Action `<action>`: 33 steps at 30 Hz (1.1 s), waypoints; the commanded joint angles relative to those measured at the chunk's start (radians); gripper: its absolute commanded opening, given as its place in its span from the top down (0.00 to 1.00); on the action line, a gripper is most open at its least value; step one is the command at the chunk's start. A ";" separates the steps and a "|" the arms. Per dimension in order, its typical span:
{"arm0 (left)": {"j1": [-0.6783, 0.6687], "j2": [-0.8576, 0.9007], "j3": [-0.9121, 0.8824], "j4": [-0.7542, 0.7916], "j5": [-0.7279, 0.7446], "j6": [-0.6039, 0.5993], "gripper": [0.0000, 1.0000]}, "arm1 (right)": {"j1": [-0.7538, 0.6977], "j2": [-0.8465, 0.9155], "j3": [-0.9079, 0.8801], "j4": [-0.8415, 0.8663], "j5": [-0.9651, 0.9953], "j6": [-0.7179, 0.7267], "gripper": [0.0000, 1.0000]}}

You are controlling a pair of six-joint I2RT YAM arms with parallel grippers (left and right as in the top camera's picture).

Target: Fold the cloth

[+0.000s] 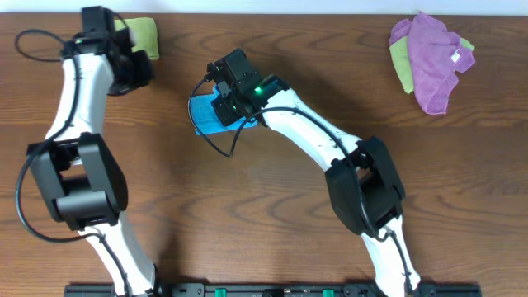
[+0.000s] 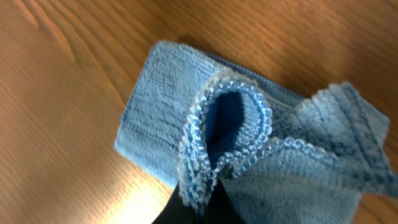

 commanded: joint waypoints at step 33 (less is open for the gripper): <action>0.051 -0.025 0.016 0.001 0.062 0.026 0.94 | 0.047 0.125 0.022 0.206 -0.175 0.104 0.98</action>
